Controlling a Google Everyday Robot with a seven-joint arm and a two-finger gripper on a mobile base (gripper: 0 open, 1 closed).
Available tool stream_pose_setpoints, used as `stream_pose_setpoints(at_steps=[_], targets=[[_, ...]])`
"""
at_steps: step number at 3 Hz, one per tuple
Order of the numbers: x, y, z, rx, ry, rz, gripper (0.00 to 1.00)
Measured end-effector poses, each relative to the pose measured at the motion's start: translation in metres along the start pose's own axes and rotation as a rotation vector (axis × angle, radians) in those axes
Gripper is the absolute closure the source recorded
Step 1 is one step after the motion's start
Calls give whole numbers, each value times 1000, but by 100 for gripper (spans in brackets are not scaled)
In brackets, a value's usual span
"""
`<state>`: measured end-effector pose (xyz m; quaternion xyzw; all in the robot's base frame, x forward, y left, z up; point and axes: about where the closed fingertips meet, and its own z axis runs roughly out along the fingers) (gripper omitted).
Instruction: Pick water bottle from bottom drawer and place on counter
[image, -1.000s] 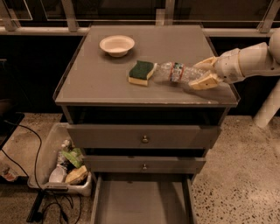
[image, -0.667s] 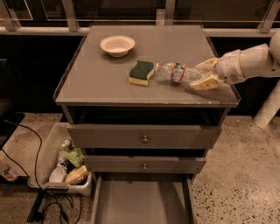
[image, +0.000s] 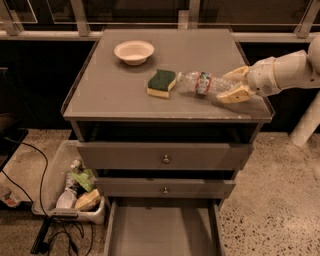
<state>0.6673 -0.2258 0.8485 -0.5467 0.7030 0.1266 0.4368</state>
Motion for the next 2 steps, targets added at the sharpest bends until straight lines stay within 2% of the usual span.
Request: stream_pose_setpoints(at_steps=[2], targets=[[0, 0, 0, 0, 0, 0, 13]])
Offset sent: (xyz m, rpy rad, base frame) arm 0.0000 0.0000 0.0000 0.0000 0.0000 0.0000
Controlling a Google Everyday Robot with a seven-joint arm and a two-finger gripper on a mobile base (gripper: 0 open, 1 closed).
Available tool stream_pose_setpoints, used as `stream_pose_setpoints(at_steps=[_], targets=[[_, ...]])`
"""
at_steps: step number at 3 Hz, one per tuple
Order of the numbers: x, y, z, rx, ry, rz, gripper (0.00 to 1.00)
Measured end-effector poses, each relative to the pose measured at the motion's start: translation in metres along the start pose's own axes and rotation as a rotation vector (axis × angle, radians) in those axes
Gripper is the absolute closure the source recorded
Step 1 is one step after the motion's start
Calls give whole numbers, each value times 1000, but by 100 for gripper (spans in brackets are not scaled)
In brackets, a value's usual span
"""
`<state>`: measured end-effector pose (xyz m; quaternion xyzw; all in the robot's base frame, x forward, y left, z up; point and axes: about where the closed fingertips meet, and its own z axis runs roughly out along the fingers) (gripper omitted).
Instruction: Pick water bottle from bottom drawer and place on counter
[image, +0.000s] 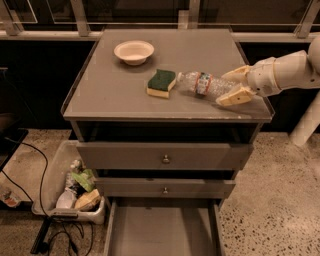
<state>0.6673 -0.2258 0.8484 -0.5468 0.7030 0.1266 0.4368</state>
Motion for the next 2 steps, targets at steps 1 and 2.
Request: stream_pose_setpoints(at_steps=[1, 2], targets=[[0, 0, 0, 0, 0, 0, 0], [0, 0, 0, 0, 0, 0, 0]])
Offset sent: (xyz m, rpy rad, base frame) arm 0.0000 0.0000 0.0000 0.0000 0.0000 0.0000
